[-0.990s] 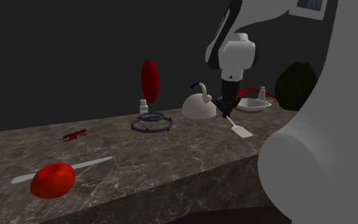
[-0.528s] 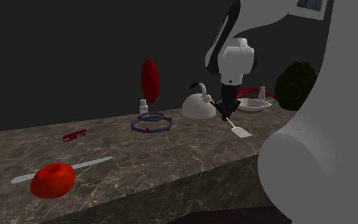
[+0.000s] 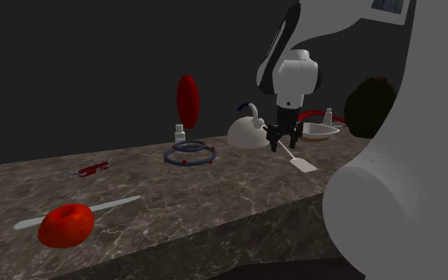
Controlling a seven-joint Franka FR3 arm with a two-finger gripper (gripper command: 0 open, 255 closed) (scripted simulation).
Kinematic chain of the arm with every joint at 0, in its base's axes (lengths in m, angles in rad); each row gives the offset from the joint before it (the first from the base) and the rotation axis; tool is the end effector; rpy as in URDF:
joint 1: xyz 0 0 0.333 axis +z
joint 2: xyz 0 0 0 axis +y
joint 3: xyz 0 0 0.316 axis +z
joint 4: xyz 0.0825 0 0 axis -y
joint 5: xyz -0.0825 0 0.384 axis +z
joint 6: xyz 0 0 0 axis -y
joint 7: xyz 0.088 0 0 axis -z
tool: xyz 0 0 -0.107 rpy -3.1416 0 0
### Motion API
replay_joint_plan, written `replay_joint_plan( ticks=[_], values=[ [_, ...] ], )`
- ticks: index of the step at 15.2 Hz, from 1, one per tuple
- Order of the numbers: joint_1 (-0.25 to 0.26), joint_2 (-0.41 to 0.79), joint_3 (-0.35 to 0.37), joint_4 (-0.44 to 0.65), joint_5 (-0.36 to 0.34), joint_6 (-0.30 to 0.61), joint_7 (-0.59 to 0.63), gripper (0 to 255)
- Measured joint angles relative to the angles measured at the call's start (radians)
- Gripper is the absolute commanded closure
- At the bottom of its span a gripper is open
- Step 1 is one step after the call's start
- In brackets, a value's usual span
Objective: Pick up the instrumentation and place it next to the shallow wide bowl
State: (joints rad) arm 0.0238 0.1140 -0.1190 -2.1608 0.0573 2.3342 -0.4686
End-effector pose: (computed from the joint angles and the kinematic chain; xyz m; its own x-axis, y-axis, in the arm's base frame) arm 0.5558 -0.0515 0.3508 0.9419 0.3292 0.0670 0.3299 -0.9440 0.0001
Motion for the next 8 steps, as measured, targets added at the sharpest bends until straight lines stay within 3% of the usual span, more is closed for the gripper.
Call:
replay_joint_plan(
  ticks=[8],
  values=[
    [0.002, -0.073, -0.001, 0.037, -0.016, -0.11, 0.014, 0]
  ],
)
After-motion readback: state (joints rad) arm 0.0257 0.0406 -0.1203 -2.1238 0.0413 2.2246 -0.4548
